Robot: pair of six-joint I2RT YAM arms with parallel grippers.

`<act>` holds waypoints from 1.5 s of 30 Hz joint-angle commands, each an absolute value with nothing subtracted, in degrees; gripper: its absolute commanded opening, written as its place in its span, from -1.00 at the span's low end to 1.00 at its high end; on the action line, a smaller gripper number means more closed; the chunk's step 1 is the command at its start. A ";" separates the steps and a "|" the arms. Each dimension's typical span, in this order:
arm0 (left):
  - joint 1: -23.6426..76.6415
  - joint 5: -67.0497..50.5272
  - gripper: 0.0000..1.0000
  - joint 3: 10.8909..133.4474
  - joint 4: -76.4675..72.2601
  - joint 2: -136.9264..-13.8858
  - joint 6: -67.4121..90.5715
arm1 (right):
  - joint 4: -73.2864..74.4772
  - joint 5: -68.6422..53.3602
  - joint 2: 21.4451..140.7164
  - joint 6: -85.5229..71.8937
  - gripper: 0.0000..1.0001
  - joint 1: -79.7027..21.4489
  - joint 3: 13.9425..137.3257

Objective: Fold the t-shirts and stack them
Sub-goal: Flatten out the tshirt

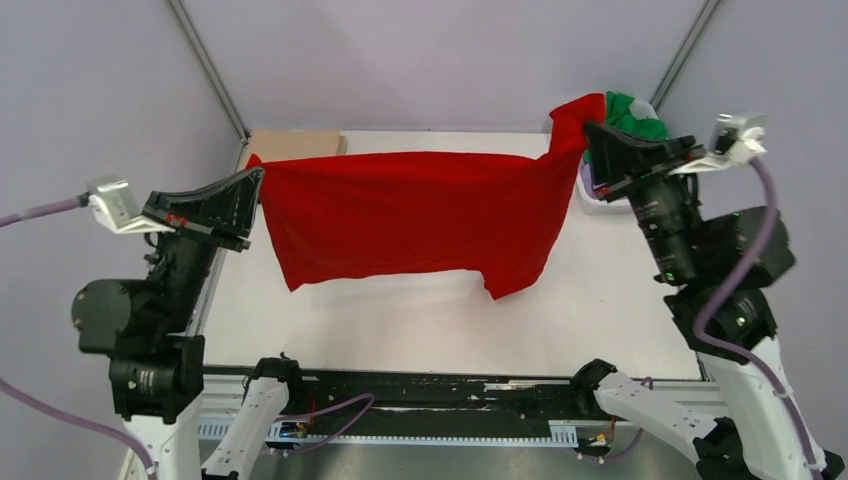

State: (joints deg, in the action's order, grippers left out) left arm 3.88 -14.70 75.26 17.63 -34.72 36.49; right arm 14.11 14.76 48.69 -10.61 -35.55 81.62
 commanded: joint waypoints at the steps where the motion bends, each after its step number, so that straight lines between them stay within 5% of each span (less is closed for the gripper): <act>1: 3.92 -19.96 -1.00 84.89 16.65 -35.36 35.35 | 19.45 4.61 46.42 -10.02 -1.00 -35.59 91.40; 8: 3.90 -22.59 -1.00 97.13 19.24 -39.08 34.99 | 22.96 -1.88 46.31 -9.86 -1.00 -35.51 101.58; 13: 3.87 -20.32 -1.00 94.93 18.19 -40.83 35.27 | 22.37 8.95 48.66 -7.03 -1.00 -35.50 100.74; 21: 3.90 -5.11 -1.00 83.42 16.85 -53.42 31.96 | 9.17 41.09 61.83 4.88 -0.99 -35.22 88.30; 26: 3.88 8.91 -0.99 76.59 14.93 -71.65 28.25 | 1.79 34.15 73.64 1.28 -0.86 -28.76 76.52; 29: 3.83 13.61 -0.70 75.95 14.53 -85.00 27.45 | 1.95 27.61 83.75 -9.69 -0.83 -23.63 74.08; 30: 3.80 13.47 -0.44 77.50 16.07 -87.41 27.26 | 2.08 26.53 87.47 -11.26 -0.70 -23.00 74.43; 33: 3.79 11.69 0.30 81.35 18.81 -97.03 27.32 | 2.55 24.71 96.18 -11.95 0.25 -22.68 77.45; 34: 3.79 11.03 0.76 82.65 19.42 -98.04 27.50 | 3.44 23.97 98.92 -11.75 0.41 -22.68 79.38; 35: 3.78 10.79 0.88 83.22 19.42 -99.17 27.73 | 4.33 24.13 100.30 -11.71 0.53 -22.68 80.48; 40: 3.82 6.92 1.00 81.21 16.11 -97.65 28.71 | 4.66 24.10 99.20 -14.33 0.97 -22.13 79.57; 45: 3.93 1.53 1.00 77.19 15.35 -92.70 30.14 | 5.69 19.04 90.37 -20.10 1.00 -21.93 71.42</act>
State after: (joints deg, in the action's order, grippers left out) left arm 3.99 6.02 78.06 18.74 -99.33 28.67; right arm 7.18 22.85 99.92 -13.74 -22.04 75.61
